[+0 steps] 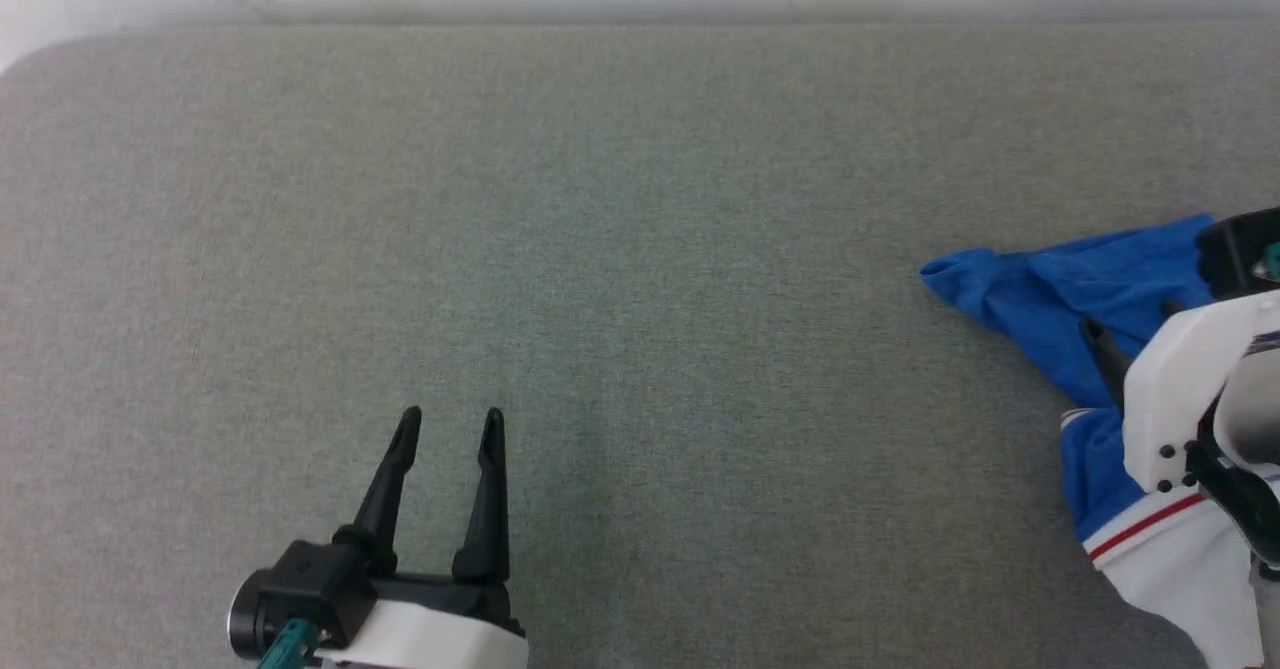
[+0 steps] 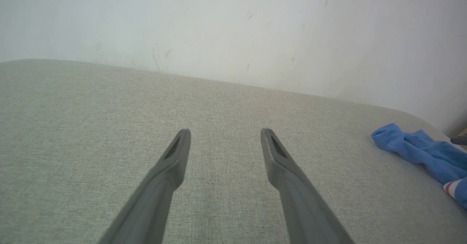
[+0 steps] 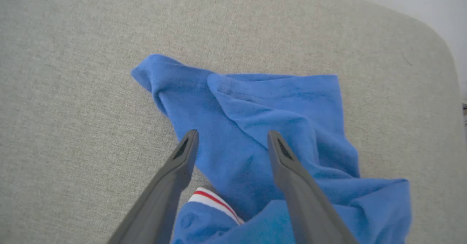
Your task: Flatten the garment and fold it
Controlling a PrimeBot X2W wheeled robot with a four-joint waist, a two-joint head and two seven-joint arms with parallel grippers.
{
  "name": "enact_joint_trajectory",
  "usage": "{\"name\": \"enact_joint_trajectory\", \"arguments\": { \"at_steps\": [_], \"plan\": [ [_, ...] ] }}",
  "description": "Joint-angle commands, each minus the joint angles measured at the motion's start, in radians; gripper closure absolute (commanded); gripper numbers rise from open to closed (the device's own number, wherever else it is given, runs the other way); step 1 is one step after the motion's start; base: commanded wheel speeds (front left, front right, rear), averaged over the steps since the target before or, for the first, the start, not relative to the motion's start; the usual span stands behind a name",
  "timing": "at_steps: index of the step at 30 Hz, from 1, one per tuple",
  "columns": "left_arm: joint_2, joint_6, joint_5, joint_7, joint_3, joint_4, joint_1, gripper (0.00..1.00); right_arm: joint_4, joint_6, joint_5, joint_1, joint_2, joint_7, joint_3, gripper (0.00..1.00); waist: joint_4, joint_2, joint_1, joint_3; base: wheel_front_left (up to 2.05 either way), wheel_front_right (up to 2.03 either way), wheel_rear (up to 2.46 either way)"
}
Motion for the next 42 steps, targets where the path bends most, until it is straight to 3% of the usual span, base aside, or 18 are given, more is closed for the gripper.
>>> {"name": "enact_joint_trajectory", "arguments": {
  "at_steps": [1,8,9,10,11,18,22,28,35,36,37,38,42],
  "plan": [
    [-0.006,-0.011,0.004,-0.007,-0.002,0.004,-0.025,0.0,0.022,-0.001,-0.003,-0.02,-0.013,0.012,0.019,0.0,0.04,-0.0001,-0.0002,0.057,0.0,0.0,0.0],
    [-0.019,-0.025,0.009,-0.011,-0.016,0.026,-0.066,0.0,0.158,-0.001,0.017,-0.031,-0.051,0.089,0.067,0.0,0.067,-0.0001,-0.0002,0.086,0.0,0.0,0.0],
    [-0.021,-0.026,0.01,-0.011,-0.017,0.029,-0.07,0.0,0.172,-0.001,0.016,-0.031,-0.051,0.089,0.06,0.08,0.07,-0.0001,-0.0002,0.087,0.0,0.0,0.0],
    [-0.022,-0.026,0.01,-0.012,-0.018,0.031,-0.072,0.0,0.185,-0.001,0.01,-0.03,-0.05,0.085,0.05,0.79,0.072,-0.0001,-0.0002,0.086,0.0,0.0,0.0],
    [-0.024,-0.027,0.011,-0.012,-0.019,0.034,-0.073,0.0,0.193,-0.001,0.004,-0.029,-0.048,0.078,0.046,1.0,0.074,-0.0001,-0.0002,0.084,0.0,0.0,0.0],
    [-0.026,-0.023,0.008,-0.013,-0.013,0.055,-0.051,0.0,0.141,-0.001,0.031,-0.078,-0.022,-0.034,0.038,1.0,0.073,-0.0001,-0.0002,0.018,0.0,0.0,0.0],
    [-0.027,-0.023,0.005,-0.013,-0.011,0.058,-0.034,0.0,0.061,-0.001,0.071,-0.162,-0.008,-0.062,0.091,1.0,0.072,-0.0001,-0.0002,-0.039,0.0,0.0,0.0],
    [-0.025,-0.024,0.003,-0.014,-0.017,0.053,-0.016,0.0,-0.013,-0.001,0.11,-0.31,0.048,-0.078,0.261,1.0,0.084,-0.0001,-0.0002,-0.075,0.0,0.0,0.0],
    [-0.025,-0.023,-0.005,-0.014,-0.021,0.055,0.003,0.0,0.114,-0.001,0.172,-0.231,0.157,-0.109,0.499,1.0,0.109,-0.0001,-0.0002,-0.062,0.0,0.0,0.0],
    [-0.026,-0.024,-0.006,-0.014,-0.023,0.057,0.002,0.0,0.145,-0.001,0.177,-0.213,0.167,-0.124,0.513,0.89,0.113,-0.0001,-0.0002,-0.061,0.0,0.0,0.0],
    [-0.027,-0.024,-0.007,-0.014,-0.025,0.059,0.001,0.0,0.176,-0.001,0.175,-0.2,0.172,-0.138,0.53,0.37,0.117,-0.0001,-0.0002,-0.059,0.0,0.0,0.0],
    [-0.027,-0.025,-0.008,-0.014,-0.027,0.062,-0.001,0.0,0.204,-0.001,0.172,-0.192,0.174,-0.15,0.547,0.0,0.12,-0.0001,-0.0002,-0.059,0.0,0.0,0.0],
    [-0.03,-0.023,-0.011,-0.014,-0.03,0.071,-0.008,0.0,0.266,-0.001,0.168,-0.184,0.184,-0.215,0.555,0.0,0.124,-0.0001,-0.0002,-0.064,0.0,0.0,0.0]
  ]
}}
